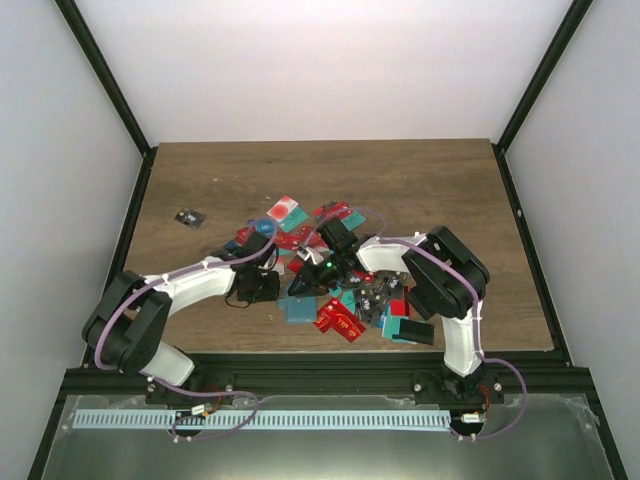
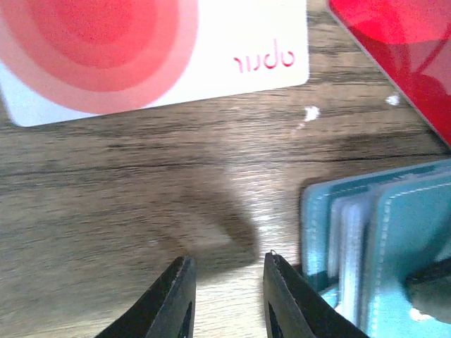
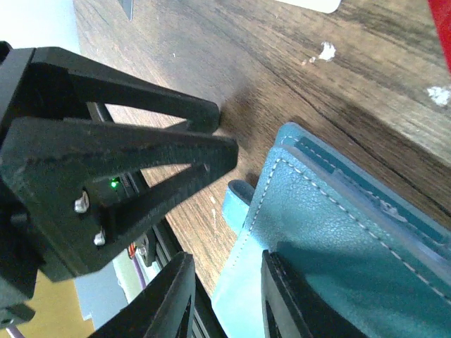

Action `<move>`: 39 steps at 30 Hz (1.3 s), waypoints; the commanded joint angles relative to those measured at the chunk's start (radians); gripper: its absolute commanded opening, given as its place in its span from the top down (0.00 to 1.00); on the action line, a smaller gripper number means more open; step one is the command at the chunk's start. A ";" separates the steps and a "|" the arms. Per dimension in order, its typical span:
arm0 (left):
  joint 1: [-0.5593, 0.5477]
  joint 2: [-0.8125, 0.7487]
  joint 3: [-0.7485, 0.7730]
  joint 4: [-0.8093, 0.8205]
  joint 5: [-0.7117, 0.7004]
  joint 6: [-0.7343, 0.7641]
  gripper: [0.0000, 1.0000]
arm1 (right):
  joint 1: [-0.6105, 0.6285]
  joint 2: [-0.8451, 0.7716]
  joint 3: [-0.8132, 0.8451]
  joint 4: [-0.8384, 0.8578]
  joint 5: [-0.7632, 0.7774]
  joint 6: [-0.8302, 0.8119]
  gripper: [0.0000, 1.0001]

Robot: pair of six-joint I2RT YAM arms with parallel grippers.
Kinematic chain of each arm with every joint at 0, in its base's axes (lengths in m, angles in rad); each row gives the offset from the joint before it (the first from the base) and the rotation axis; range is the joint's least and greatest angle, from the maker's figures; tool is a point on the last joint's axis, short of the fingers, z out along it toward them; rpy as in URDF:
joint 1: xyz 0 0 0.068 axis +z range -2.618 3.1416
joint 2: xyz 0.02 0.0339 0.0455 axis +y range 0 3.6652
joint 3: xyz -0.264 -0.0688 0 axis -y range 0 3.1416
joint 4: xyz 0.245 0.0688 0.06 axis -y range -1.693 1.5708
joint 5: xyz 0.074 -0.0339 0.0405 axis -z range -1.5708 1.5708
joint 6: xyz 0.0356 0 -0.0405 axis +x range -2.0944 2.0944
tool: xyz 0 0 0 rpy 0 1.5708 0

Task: Put the credit cards into the card holder
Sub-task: Close the card holder at the center of the board.

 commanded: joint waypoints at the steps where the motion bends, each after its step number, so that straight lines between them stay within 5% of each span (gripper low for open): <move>1: -0.002 -0.012 0.013 -0.067 -0.063 0.024 0.72 | -0.003 0.020 -0.022 -0.046 0.033 -0.022 0.71; 9: -0.057 -0.176 -0.010 -0.054 0.024 0.084 0.64 | -0.004 0.024 -0.002 -0.067 0.039 -0.038 0.71; 30: -0.157 -0.044 0.003 -0.120 -0.096 0.013 0.74 | -0.006 0.054 0.055 -0.104 0.039 -0.056 0.71; 39: -0.176 0.023 0.004 -0.023 -0.034 0.022 0.64 | -0.006 0.065 0.066 -0.114 0.033 -0.063 0.71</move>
